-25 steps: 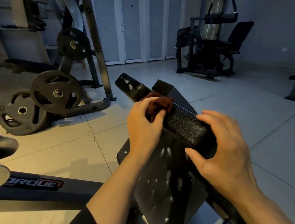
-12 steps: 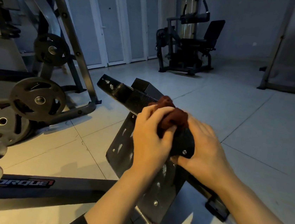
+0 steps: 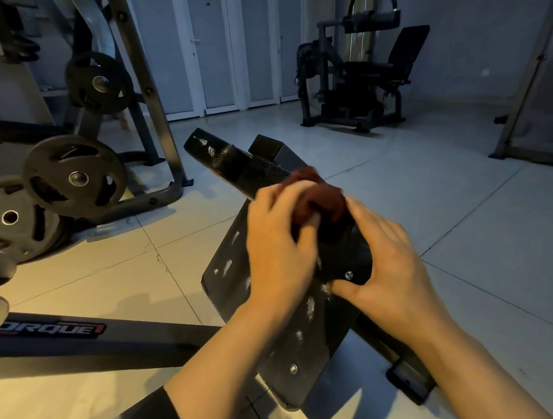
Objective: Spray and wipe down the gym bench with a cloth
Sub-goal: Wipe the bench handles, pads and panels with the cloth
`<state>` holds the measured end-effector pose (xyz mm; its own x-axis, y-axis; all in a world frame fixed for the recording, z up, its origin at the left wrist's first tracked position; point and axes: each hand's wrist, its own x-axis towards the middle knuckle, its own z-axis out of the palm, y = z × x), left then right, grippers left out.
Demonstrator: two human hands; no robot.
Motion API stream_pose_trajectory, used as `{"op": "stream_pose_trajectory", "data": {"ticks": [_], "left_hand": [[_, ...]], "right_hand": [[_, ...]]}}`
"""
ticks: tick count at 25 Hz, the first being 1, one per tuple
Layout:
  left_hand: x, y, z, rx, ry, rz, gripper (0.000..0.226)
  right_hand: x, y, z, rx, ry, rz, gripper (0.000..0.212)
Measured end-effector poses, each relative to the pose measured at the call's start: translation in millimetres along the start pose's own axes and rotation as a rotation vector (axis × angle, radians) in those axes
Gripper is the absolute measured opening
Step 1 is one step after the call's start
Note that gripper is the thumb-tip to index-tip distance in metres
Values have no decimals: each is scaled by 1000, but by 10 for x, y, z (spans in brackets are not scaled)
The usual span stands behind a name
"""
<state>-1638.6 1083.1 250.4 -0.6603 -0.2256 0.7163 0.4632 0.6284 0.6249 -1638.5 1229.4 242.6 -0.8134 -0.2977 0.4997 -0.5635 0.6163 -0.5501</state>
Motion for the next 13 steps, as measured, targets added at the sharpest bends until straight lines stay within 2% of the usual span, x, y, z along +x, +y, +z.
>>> {"op": "stream_pose_trajectory", "data": {"ticks": [3, 7, 8, 10, 11, 13], "left_hand": [[47, -91, -57, -4, 101, -147, 33], [-127, 16, -30, 13, 36, -56, 35], [-185, 30, -24, 2, -1, 4, 36], [-315, 73, -3, -37, -80, 69, 39], [-372, 122, 7, -74, -106, 79, 41], [-481, 265, 42, -291, -213, 40, 45]], "right_hand": [[-26, -12, -50, -55, -48, 20, 109], [-183, 49, -65, -118, -62, -1, 90], [-223, 69, -51, -55, -39, -5, 78], [-296, 15, -38, 277, 52, 84, 46], [-324, -30, -45, 448, 90, 140, 39], [-365, -88, -75, 638, 136, 191, 43]]}}
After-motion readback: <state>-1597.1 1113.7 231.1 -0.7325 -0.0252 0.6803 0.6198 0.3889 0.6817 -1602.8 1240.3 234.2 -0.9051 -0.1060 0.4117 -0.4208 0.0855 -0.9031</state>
